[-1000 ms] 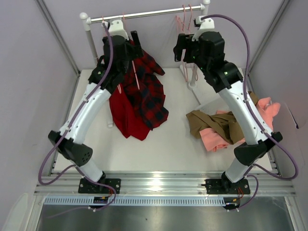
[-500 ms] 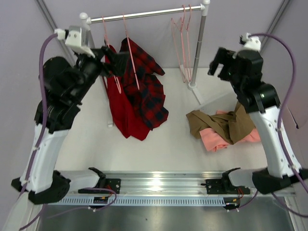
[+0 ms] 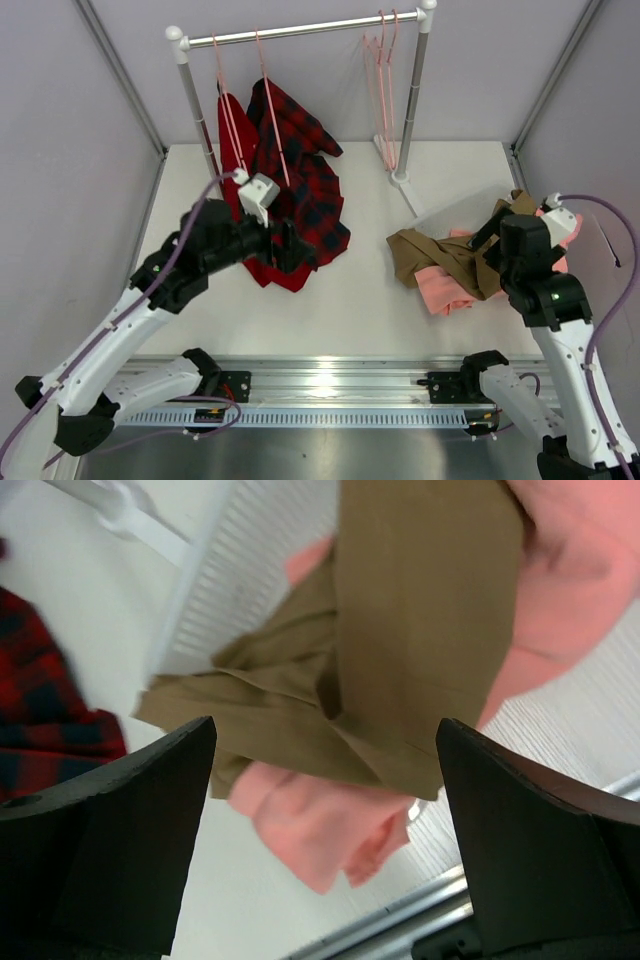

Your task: Place the skirt on the hanger

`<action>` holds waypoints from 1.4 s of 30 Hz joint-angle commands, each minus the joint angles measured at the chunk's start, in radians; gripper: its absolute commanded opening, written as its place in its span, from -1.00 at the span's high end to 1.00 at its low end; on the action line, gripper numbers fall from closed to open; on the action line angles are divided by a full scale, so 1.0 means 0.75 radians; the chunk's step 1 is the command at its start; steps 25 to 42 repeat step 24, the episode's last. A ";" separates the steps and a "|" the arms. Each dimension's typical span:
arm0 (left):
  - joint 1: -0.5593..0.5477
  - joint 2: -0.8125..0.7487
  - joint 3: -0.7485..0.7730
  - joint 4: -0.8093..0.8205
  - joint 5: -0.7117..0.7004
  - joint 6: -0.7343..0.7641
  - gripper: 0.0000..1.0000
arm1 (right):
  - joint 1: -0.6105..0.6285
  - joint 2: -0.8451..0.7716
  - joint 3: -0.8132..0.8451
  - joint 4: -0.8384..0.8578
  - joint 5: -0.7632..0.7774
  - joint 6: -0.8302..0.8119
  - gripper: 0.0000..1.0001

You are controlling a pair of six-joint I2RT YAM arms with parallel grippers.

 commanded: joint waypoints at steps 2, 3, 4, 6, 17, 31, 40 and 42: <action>-0.018 -0.084 -0.200 0.075 -0.009 -0.146 -0.99 | -0.037 0.044 -0.101 0.019 0.011 0.080 -0.93; -0.020 -0.084 -0.214 0.075 -0.013 -0.160 -0.99 | -0.039 0.046 -0.124 0.050 0.002 0.074 -0.93; -0.020 -0.082 -0.226 0.068 -0.015 -0.181 -0.98 | -0.037 0.044 -0.134 0.069 -0.002 0.066 -0.93; -0.020 -0.077 -0.257 0.054 -0.039 -0.197 -0.99 | -0.041 0.034 -0.162 0.097 0.015 0.049 -0.93; -0.020 -0.069 -0.315 0.042 -0.132 -0.232 -0.99 | -0.041 0.046 -0.242 0.210 -0.041 0.006 -0.94; -0.020 -0.077 -0.317 0.052 -0.144 -0.238 -0.99 | -0.043 0.048 -0.202 0.177 -0.014 0.002 -0.95; -0.020 -0.077 -0.317 0.052 -0.144 -0.238 -0.99 | -0.043 0.048 -0.202 0.177 -0.014 0.002 -0.95; -0.020 -0.077 -0.317 0.052 -0.144 -0.238 -0.99 | -0.043 0.048 -0.202 0.177 -0.014 0.002 -0.95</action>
